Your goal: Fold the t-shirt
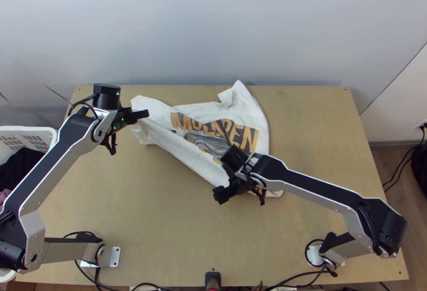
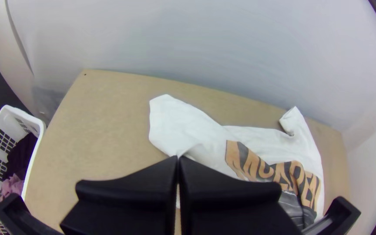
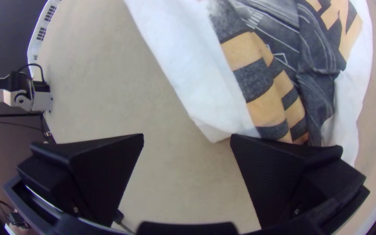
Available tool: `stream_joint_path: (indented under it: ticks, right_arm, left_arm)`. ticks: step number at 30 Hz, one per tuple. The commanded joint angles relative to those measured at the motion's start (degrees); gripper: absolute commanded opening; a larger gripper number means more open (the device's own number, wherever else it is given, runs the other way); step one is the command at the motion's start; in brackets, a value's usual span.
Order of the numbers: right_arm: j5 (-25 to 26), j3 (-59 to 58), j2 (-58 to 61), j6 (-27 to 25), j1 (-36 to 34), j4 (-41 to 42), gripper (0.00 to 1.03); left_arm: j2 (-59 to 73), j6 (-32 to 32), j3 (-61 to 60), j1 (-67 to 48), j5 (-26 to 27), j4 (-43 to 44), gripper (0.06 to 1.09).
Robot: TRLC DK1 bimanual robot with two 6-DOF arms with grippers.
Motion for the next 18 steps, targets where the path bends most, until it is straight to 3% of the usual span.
stream_joint_path:
  ticks: [1, 8, 10, 18]
  right_arm:
    - [4.9, -1.9, 1.9, -0.7, -0.7, 4.2, 0.93]
    - [6.2, -2.7, 3.1, -1.3, -0.3, 5.3, 0.92]
    - [6.8, -2.9, 3.2, -1.7, -0.1, 5.7, 0.84]
    - [7.6, -2.9, 4.5, -2.1, 0.6, 6.7, 0.84]
  left_arm:
    - [0.5, -0.1, 0.0, 0.1, 0.2, 0.0, 0.1]
    - [0.3, -0.1, -0.8, 0.2, 0.4, 0.0, 0.1]
    - [0.3, 0.0, -1.0, 0.2, 0.4, 0.0, 0.1]
    - [0.8, -0.1, -1.1, 0.0, 0.5, 0.2, 0.1]
